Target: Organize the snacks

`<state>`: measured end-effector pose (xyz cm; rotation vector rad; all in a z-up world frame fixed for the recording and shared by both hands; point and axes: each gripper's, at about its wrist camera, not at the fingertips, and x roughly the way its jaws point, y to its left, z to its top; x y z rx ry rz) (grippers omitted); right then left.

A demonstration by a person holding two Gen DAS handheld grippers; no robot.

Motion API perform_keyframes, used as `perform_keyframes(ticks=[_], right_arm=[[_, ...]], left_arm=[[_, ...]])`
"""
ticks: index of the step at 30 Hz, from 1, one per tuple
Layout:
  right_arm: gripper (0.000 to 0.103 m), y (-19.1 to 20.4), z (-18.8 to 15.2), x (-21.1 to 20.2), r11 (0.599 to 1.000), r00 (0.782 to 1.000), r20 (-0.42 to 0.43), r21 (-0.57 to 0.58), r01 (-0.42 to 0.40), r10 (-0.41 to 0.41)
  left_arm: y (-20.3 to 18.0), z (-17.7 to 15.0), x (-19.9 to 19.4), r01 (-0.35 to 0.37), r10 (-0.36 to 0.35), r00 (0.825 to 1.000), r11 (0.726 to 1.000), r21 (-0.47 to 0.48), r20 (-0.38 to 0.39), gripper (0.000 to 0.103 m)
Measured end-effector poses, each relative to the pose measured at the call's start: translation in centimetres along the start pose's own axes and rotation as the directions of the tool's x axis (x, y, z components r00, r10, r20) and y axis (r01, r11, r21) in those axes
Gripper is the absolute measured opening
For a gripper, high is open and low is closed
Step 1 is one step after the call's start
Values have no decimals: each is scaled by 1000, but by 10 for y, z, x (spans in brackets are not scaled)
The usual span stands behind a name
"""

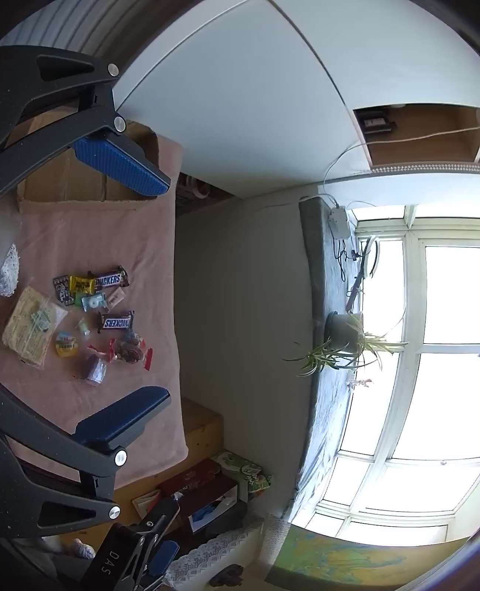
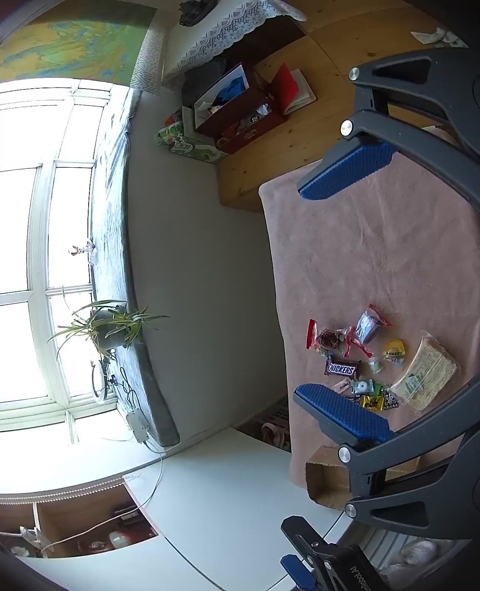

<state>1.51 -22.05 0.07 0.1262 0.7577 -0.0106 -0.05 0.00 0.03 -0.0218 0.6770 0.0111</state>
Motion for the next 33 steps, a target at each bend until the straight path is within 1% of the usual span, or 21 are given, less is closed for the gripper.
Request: perform_keyframes(ticks=[2, 3, 4, 7, 9, 10, 11, 16, 17, 20, 33], right_arm=[[102, 3, -2, 0, 1000, 1000, 0, 6, -1, 1], [102, 2, -1, 2, 1000, 1000, -18, 12, -11, 11], [102, 2, -1, 2, 1000, 1000, -16, 11, -9, 9], [102, 0, 0, 2, 1000, 1000, -12, 9, -12, 12], [102, -1, -1, 2, 1000, 1000, -9, 7, -15, 15], [102, 4, -8, 3, 1000, 1000, -22, 4, -2, 2], [102, 3, -8, 3, 1000, 1000, -22, 1, -4, 4], [102, -5, -6, 3, 1000, 1000, -21, -2, -10, 10], [102, 3, -4, 4, 1000, 1000, -23, 2, 0, 0], [102, 6, -5, 4, 1000, 1000, -19, -2, 0, 0], [102, 6, -6, 4, 1000, 1000, -25, 0, -5, 5]], left_arm=[[0, 0, -1, 1, -1, 1000, 1000, 2, 3, 103], [0, 0, -2, 10, -10, 1000, 1000, 4, 1, 103], [0, -4, 3, 13, -13, 1000, 1000, 3, -12, 103], [-6, -5, 1, 4, -4, 1000, 1000, 12, -8, 103], [-4, 0, 2, 14, -14, 1000, 1000, 5, -24, 103], [-1, 3, 5, 18, -18, 999, 1000, 0, -34, 103], [1, 4, 7, 21, -21, 999, 1000, 2, -40, 103], [0, 4, 3, 14, -14, 1000, 1000, -6, -25, 103], [0, 3, 2, 14, -14, 1000, 1000, -9, -22, 103], [0, 3, 2, 12, -13, 1000, 1000, -12, -19, 103], [0, 1, 2, 20, -20, 1000, 1000, -16, -22, 103]])
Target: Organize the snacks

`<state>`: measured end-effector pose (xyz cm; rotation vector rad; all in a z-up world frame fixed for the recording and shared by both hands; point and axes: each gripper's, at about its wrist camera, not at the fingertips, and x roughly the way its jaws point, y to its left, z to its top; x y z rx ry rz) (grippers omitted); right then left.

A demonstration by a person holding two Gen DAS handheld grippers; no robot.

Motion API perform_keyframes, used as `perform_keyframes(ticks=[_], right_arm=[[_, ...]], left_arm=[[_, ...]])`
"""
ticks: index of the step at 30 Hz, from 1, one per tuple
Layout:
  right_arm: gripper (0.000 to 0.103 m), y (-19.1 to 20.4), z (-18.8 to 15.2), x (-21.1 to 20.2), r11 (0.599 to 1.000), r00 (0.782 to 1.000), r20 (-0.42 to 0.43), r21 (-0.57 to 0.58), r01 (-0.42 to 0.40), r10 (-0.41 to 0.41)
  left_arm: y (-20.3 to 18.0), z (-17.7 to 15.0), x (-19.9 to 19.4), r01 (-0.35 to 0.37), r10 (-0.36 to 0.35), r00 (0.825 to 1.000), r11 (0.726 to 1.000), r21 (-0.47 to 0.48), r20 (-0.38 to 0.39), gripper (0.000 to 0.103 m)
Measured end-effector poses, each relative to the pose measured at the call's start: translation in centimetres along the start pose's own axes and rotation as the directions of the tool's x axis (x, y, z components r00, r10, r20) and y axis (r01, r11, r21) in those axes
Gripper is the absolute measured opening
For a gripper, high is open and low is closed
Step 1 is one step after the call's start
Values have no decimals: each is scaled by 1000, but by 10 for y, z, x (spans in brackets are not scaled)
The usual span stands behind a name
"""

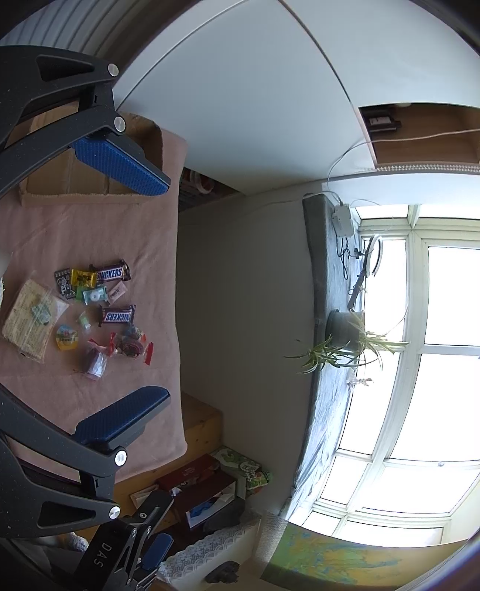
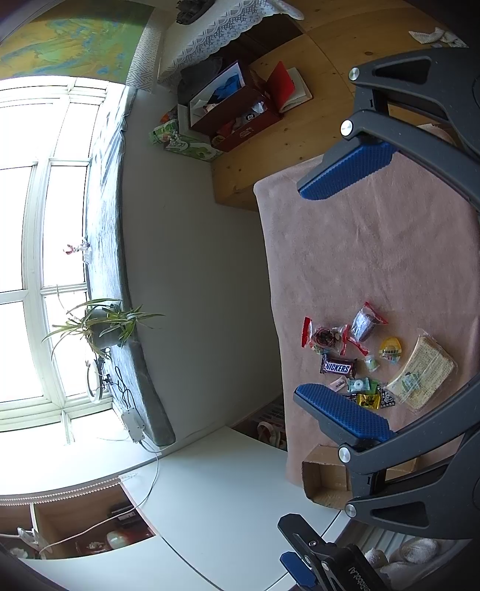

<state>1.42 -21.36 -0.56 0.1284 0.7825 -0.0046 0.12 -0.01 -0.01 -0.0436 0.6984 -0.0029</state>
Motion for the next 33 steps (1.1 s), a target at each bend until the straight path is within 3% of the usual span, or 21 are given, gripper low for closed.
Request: perform_keyframes(ticks=[33], right_arm=[[102, -1, -6, 0, 1000, 1000, -10, 6, -5, 5]], left_arm=[[-4, 2, -1, 1, -1, 1000, 1000, 7, 2, 103]])
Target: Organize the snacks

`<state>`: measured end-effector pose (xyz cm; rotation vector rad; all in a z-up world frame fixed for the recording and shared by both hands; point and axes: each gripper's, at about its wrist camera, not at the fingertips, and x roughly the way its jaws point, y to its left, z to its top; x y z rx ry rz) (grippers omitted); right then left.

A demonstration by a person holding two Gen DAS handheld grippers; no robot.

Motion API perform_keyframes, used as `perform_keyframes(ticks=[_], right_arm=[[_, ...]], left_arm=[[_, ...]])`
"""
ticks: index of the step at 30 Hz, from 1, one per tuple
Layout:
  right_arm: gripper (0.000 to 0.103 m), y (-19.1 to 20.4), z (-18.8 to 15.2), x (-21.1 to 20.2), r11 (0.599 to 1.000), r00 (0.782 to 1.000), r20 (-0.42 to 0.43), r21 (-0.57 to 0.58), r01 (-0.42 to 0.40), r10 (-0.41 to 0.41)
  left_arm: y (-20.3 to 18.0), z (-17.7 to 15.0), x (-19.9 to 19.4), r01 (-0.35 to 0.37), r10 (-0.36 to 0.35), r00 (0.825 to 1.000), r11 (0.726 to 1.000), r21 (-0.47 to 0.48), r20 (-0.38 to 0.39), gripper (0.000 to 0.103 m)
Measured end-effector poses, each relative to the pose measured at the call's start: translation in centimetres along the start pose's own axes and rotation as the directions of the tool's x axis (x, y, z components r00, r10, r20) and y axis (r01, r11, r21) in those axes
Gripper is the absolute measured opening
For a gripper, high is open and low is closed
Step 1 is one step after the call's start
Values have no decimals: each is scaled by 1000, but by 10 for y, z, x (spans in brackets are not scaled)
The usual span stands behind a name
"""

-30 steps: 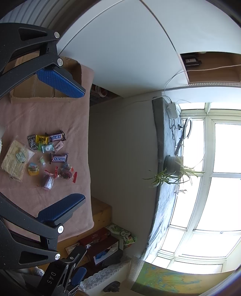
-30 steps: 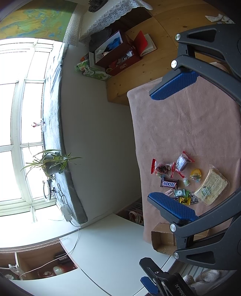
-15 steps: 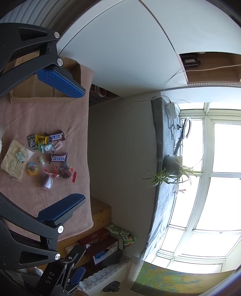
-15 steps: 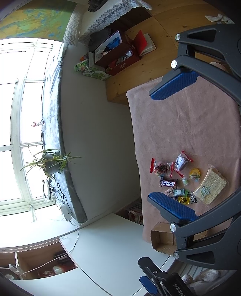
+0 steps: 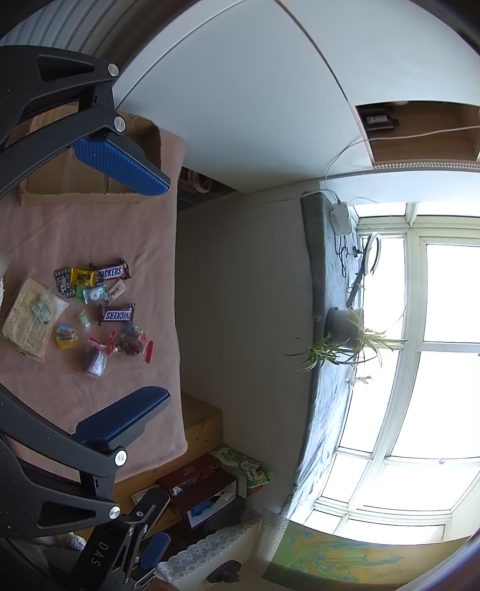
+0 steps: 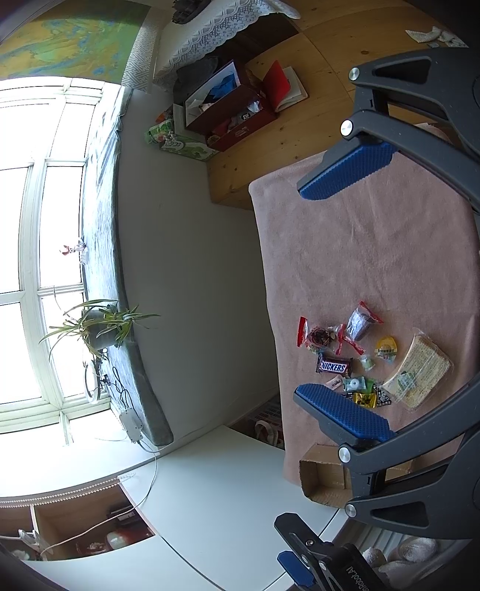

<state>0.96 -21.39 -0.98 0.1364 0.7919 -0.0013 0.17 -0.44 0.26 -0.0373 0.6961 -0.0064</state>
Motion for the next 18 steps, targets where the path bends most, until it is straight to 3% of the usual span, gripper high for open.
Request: perform_keyframes(ticks=[18], right_arm=[[102, -1, -4, 1, 1000, 1000, -7, 2, -2, 2]], left_arm=[[-2, -2, 2, 4, -4, 1000, 1000, 2, -12, 103]])
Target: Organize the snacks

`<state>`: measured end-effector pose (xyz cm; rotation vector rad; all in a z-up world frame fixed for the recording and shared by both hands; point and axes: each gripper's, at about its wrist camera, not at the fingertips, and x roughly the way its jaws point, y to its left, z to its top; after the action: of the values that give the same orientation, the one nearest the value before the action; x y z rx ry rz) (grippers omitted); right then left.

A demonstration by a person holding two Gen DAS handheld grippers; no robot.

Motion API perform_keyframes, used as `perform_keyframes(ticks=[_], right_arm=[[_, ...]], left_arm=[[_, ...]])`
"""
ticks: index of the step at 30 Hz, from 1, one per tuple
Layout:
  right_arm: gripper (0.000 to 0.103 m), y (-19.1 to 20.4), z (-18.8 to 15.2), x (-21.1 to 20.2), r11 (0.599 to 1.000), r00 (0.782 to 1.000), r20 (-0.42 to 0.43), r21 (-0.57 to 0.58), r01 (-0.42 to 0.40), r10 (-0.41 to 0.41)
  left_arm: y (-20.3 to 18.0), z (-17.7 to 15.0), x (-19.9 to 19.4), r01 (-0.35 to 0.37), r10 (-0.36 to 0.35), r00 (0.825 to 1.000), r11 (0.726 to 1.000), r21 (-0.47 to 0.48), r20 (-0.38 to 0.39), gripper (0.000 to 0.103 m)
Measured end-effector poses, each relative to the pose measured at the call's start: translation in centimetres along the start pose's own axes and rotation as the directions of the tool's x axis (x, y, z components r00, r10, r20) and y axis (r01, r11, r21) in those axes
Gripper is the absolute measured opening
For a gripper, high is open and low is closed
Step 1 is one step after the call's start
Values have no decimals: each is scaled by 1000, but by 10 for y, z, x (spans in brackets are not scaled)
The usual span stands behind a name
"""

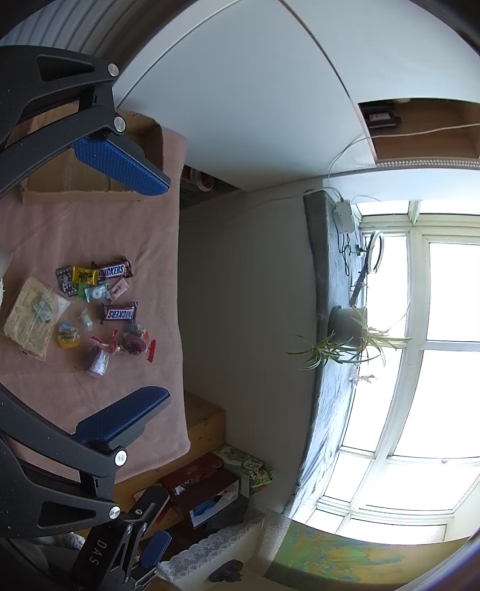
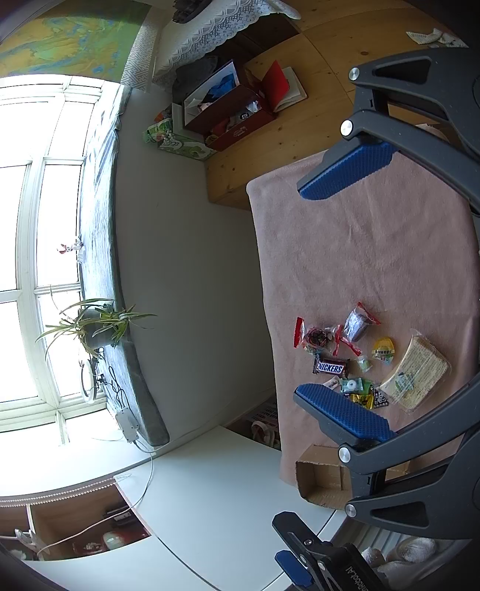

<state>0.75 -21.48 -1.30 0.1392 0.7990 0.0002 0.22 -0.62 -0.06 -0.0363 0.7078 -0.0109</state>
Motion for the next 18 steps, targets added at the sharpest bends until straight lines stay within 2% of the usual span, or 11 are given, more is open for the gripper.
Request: perform_keyframes(ticks=[9, 18], right_arm=[[102, -4, -7, 4, 1000, 1000, -19, -5, 2, -2], [102, -2, -10, 27, 999, 995, -99, -29, -29, 26]], left_arm=[[2, -3, 9, -8, 8, 1000, 1000, -4, -29, 103], [3, -20, 26, -17, 16, 994, 1000, -10, -113, 103]])
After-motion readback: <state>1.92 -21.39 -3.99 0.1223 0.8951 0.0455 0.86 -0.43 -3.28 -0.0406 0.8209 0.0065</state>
